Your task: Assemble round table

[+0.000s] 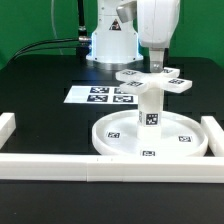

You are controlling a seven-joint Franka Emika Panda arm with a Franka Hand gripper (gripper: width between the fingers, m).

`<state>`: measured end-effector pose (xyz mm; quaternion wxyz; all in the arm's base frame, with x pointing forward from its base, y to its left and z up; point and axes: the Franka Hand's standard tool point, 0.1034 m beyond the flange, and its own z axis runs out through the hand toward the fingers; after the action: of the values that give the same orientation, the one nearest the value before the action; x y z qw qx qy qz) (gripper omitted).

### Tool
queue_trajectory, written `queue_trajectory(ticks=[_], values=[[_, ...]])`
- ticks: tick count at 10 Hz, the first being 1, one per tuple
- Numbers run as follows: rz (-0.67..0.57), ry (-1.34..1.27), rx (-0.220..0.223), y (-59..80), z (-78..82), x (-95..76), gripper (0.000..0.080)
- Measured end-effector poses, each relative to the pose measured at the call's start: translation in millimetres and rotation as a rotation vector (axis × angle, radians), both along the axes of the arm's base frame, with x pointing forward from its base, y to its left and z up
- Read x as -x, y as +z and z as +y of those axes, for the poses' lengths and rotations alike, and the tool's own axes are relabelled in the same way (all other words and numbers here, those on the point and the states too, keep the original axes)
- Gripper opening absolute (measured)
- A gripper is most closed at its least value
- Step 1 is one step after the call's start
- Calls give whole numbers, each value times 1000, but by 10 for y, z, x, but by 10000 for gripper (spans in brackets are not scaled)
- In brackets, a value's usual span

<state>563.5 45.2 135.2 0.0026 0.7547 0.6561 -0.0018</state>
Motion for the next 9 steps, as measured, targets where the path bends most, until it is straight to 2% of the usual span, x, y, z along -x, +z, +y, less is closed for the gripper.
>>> queue_trajectory(ticks=[4,9], values=[[20,282,33,-94,-65,14,649],[45,251,40,-229,-120,68,649]])
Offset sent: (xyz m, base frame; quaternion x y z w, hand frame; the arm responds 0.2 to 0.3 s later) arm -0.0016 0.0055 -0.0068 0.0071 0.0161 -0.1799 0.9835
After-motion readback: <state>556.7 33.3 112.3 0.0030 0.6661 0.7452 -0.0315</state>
